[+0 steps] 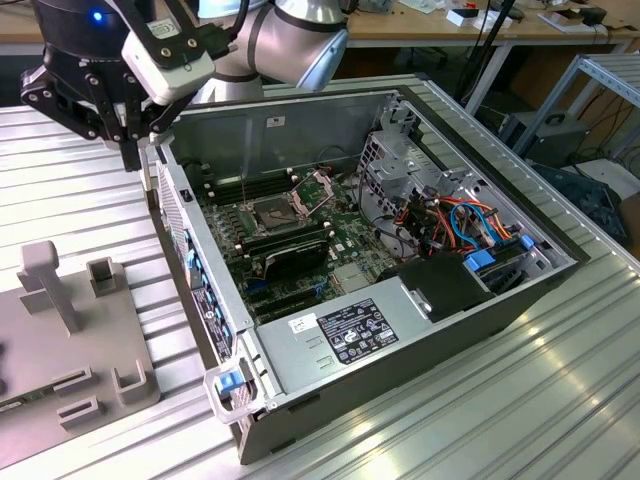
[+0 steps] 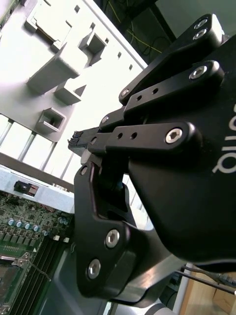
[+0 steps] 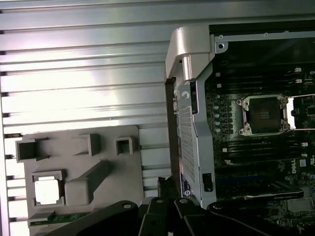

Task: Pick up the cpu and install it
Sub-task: 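Reach for the cpu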

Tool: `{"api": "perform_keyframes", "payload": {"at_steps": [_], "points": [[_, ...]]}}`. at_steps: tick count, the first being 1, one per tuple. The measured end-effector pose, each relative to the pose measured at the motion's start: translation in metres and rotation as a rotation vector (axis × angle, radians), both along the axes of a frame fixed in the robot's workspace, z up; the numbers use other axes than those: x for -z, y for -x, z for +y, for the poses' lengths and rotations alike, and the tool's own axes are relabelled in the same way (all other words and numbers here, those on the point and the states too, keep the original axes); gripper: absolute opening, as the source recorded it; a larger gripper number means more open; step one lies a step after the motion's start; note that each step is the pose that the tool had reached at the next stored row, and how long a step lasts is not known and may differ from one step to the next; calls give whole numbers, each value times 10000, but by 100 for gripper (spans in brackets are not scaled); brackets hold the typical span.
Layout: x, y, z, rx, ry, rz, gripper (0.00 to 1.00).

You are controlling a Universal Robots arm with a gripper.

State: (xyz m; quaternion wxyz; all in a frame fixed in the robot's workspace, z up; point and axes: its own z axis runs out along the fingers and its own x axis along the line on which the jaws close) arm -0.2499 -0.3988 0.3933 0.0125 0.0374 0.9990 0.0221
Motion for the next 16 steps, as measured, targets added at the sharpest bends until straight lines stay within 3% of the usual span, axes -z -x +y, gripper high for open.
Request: {"api": "perform_keyframes", "payload": {"at_steps": [16], "points": [[0, 10, 0, -1, 0, 0, 11]]}}
